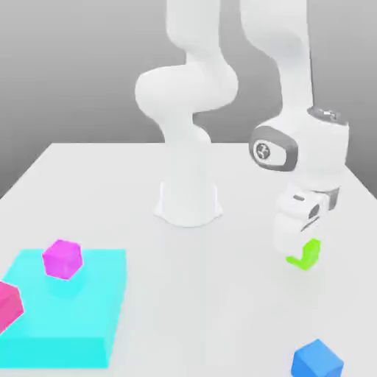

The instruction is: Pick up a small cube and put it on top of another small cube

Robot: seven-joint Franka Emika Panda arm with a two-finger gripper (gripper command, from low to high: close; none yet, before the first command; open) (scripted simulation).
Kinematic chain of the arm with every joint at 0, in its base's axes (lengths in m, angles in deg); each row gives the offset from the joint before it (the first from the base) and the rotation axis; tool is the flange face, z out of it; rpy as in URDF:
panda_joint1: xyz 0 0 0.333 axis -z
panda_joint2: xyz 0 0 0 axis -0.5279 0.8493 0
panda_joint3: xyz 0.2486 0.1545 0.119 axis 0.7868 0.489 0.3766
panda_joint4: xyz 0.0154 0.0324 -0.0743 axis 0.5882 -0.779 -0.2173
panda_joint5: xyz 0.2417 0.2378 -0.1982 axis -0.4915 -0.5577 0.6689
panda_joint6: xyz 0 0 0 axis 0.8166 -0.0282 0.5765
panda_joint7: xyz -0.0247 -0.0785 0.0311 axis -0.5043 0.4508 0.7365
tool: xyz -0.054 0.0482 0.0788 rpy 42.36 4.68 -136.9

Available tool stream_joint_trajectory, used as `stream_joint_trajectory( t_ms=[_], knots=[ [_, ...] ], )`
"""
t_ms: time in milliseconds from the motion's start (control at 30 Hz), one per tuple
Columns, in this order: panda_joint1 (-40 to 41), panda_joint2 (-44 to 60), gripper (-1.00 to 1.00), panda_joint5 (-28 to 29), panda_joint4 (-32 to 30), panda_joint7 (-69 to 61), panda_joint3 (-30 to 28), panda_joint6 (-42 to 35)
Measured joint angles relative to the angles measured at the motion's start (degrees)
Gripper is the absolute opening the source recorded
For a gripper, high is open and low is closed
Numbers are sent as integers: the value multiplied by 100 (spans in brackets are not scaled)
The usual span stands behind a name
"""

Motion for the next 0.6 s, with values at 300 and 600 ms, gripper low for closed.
stream_joint_trajectory(
  t_ms=[300, 600],
  knots=[
    [245, 238, -100, -463, 1316, -1115, -594, -1076],
    [909, 1064, -100, -212, 3182, -1967, -1095, -2131]
  ],
)
